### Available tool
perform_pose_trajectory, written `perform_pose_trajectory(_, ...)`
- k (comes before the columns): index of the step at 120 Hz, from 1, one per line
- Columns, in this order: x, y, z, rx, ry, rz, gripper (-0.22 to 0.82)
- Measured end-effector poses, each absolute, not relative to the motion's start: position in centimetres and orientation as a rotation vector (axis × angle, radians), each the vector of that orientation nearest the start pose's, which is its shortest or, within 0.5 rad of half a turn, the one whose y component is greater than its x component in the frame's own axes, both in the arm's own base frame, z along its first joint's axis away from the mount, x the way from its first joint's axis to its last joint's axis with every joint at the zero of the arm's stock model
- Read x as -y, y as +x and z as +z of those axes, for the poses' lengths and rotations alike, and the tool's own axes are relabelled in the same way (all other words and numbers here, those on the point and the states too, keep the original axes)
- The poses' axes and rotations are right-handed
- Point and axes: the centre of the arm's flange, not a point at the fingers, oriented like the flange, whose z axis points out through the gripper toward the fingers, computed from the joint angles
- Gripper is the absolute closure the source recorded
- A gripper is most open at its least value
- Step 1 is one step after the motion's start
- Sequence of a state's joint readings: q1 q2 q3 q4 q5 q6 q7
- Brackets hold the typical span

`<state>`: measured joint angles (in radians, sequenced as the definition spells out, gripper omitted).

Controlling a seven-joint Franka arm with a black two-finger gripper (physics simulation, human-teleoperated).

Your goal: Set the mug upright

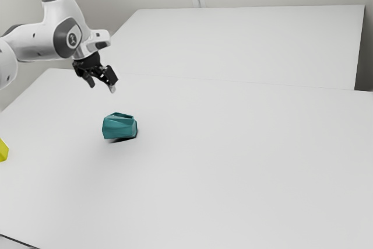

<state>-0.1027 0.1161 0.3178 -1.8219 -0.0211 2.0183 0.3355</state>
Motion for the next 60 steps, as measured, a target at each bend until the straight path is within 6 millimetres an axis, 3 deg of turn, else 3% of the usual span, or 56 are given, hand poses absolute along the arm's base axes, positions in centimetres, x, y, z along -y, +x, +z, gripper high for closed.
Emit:
perform_pose_trajectory(15,-13.1,58.7,48.1,-0.143,-3.121,-0.143,0.00)
perform_pose_trajectory(30,-18.3,57.3,47.7,0.061,-3.236,-0.183,0.00)
perform_pose_trajectory(44,-22.1,56.2,44.6,0.218,-3.367,-0.113,0.00)
perform_pose_trajectory(60,-23.6,55.7,41.0,0.257,-3.484,0.010,0.00)
